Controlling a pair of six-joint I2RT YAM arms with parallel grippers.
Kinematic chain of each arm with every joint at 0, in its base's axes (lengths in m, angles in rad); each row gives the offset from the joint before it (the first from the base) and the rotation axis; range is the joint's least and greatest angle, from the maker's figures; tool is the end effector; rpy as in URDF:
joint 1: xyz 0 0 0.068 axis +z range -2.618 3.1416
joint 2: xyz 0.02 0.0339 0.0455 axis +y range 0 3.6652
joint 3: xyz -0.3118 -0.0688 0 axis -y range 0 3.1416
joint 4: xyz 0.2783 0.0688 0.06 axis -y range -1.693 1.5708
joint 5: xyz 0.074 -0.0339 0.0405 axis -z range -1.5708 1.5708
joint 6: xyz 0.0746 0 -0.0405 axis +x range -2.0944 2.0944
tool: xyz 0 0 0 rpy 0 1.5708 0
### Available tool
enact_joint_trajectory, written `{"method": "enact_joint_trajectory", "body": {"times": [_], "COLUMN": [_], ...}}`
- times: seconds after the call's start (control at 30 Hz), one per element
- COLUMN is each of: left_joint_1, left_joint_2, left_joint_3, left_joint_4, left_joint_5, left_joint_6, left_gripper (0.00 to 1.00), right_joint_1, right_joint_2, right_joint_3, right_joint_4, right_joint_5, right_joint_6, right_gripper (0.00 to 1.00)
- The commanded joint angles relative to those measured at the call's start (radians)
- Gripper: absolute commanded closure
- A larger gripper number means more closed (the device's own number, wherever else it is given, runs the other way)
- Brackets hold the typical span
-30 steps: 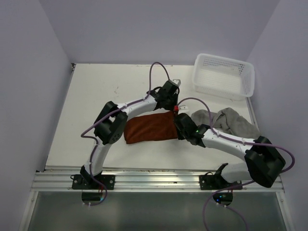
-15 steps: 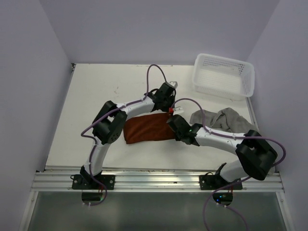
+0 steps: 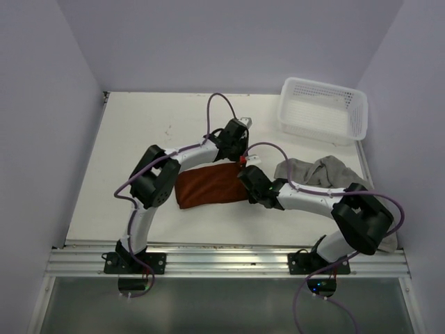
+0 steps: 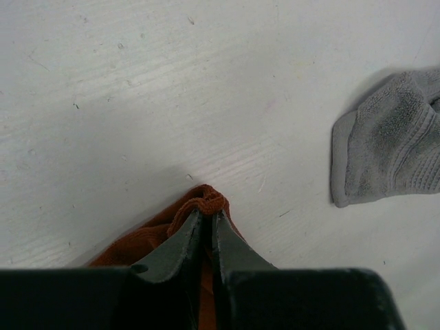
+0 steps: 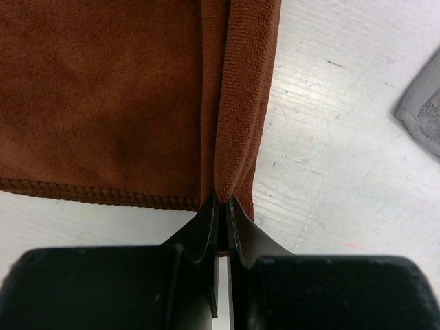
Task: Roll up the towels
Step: Roll the towel
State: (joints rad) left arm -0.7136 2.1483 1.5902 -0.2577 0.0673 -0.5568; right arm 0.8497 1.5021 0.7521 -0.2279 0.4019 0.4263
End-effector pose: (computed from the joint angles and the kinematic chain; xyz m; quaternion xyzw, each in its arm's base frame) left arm 0.4199 -0.3702 0.1702 0.0851 0.9252 -0.2438 0.2780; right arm 0.2351 0.2232 0.1605 -0.1399 0.9285 0.0171 0.3436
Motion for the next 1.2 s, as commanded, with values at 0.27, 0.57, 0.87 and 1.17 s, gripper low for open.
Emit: {"method": "enact_joint_trajectory", "body": {"times": [0.27, 0.57, 0.87, 1.17], "left_joint_1": [0.036, 0.045, 0.049, 0.054], "left_joint_2": [-0.074, -0.084, -0.102, -0.099], "left_joint_3": [-0.093, -0.133, -0.2, -0.239], "left_joint_4": [0.11, 0.127, 0.167, 0.186], "left_joint_5": [-0.063, -0.096, -0.096, -0.086], "left_joint_6": [0.046, 0.063, 0.06, 0.051], "left_gripper": [0.94, 0.97, 1.0, 1.0], "right_joint_1": [0.009, 0.009, -0.026, -0.176], "right_joint_2": [0.061, 0.09, -0.051, -0.204], "right_joint_3": [0.001, 0.009, 0.035, -0.016], "right_joint_4": [0.058, 0.098, 0.047, 0.061], "right_joint_5": [-0.086, -0.13, -0.182, -0.331], "right_joint_6": [0.051, 0.077, 0.101, 0.173], "right_gripper": [1.0, 0.93, 0.76, 0.67]}}
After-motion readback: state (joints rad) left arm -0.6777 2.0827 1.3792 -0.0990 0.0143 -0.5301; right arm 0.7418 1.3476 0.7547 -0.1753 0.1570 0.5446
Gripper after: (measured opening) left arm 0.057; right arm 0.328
